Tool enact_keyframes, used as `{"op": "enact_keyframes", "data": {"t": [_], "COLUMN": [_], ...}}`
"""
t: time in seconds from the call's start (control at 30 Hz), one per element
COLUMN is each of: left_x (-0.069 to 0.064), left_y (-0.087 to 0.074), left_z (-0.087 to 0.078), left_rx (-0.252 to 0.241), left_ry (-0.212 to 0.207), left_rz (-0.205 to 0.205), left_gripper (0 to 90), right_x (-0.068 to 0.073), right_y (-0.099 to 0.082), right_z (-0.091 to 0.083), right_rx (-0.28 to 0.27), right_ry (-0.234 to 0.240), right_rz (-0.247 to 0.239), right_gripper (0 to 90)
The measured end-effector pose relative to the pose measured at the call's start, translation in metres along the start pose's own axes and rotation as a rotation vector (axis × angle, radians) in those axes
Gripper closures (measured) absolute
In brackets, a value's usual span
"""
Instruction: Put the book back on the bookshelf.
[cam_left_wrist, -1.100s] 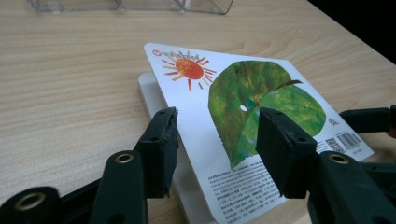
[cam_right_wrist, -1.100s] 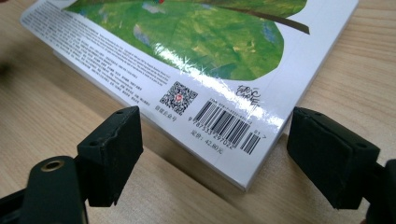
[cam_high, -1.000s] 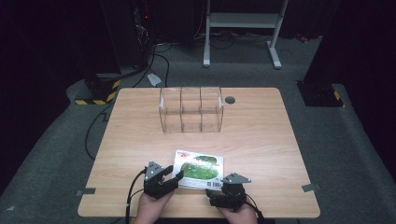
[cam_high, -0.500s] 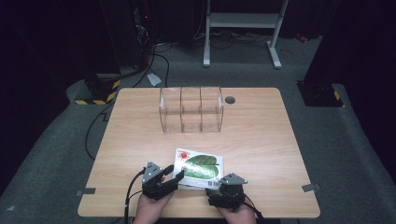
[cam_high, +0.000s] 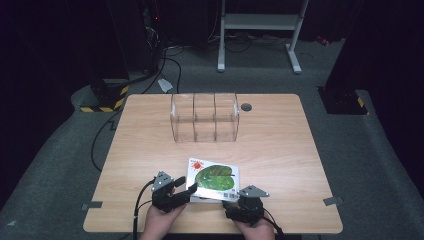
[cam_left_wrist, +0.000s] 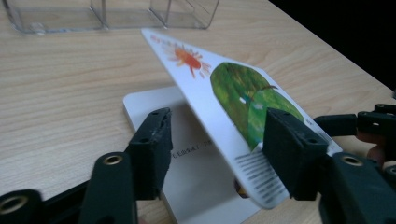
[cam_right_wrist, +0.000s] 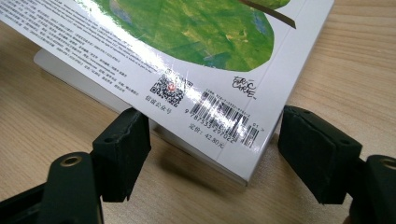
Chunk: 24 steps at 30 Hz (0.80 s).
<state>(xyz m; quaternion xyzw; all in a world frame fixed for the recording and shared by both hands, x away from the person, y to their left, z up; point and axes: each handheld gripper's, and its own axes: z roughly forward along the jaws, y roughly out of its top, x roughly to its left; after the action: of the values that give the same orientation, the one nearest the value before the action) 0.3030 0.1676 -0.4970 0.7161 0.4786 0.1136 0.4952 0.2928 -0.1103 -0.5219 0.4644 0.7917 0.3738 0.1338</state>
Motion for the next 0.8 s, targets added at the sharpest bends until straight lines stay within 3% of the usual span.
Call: {"op": "enact_keyframes", "data": {"t": [0.23, 0.5, 0.53, 0.67, 0.8], "left_x": [0.005, 0.015, 0.016, 0.023, 0.027], "left_y": [0.006, 0.018, 0.019, 0.023, 0.023], "left_z": [0.011, 0.027, 0.030, 0.034, 0.034], "left_rx": [0.039, 0.090, 0.107, 0.108, 0.117], "left_ry": [-0.031, -0.061, -0.051, -0.056, -0.059], "left_rz": [-0.007, -0.054, -0.041, -0.056, -0.017], "left_gripper": [33.0, 44.4, 44.8, 47.8, 51.8], "right_x": [0.002, 0.001, 0.001, -0.005, -0.006], "right_y": [0.000, 0.004, 0.005, 0.014, 0.017], "right_z": [0.000, 0.004, 0.005, 0.011, 0.013], "right_rx": [0.003, 0.011, 0.016, 0.029, 0.040], "right_ry": [-0.010, -0.028, -0.031, -0.036, -0.035], "right_rz": [-0.002, -0.034, -0.034, -0.037, -0.058], "right_gripper": [25.0, 24.9, 24.9, 24.9, 24.9]}}
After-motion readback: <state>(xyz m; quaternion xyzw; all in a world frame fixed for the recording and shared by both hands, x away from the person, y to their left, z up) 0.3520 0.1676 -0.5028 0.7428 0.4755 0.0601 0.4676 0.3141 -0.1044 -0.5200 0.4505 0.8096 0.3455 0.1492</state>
